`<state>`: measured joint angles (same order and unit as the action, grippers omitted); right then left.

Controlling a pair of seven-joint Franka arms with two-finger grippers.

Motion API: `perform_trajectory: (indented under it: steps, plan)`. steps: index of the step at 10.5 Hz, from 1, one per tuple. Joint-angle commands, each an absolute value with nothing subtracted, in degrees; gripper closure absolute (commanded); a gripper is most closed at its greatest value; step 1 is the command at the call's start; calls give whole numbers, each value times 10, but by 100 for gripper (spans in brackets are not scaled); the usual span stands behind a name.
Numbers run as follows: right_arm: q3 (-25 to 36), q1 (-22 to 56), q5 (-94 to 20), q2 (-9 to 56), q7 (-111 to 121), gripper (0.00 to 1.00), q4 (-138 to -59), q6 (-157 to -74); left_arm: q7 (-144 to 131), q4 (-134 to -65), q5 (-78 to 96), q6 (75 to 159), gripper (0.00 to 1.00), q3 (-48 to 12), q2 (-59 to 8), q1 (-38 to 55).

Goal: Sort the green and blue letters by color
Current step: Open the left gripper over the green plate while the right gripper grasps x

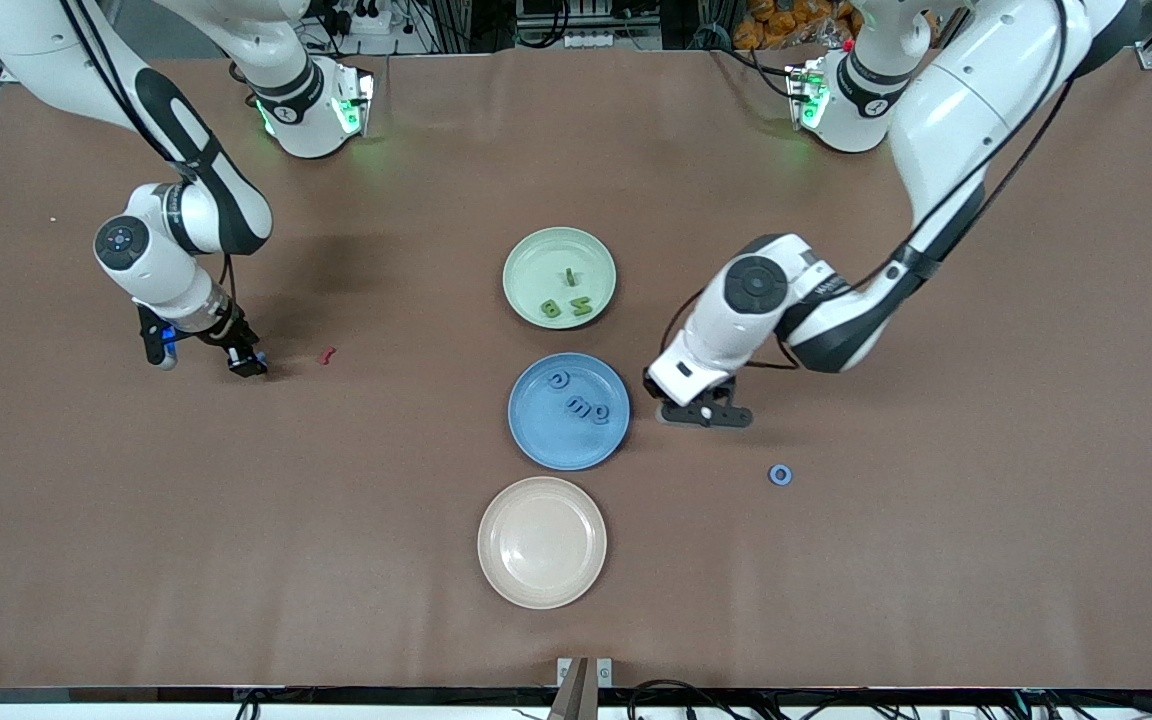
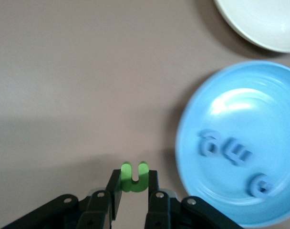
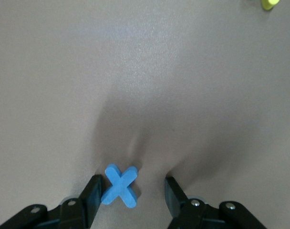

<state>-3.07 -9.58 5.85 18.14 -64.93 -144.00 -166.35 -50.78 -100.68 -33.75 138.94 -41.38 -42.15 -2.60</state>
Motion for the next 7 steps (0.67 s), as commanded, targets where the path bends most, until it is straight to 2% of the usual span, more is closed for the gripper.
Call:
perform_trajectory:
  steps: [1, 3, 7]
  plan:
    - [-30, -105, 74, 205, -641, 57, -1431, -1694, -616, -1011, -327, 1379, 100, -410, -408, 52]
    - [-29, -105, 74, 208, -631, 68, -1431, -1698, -692, -1011, -330, 1378, 100, -410, -409, 113]
    - [-29, -105, 74, 208, -618, 77, -1427, -1698, -807, -1012, -334, 1378, 100, -403, -417, 213]
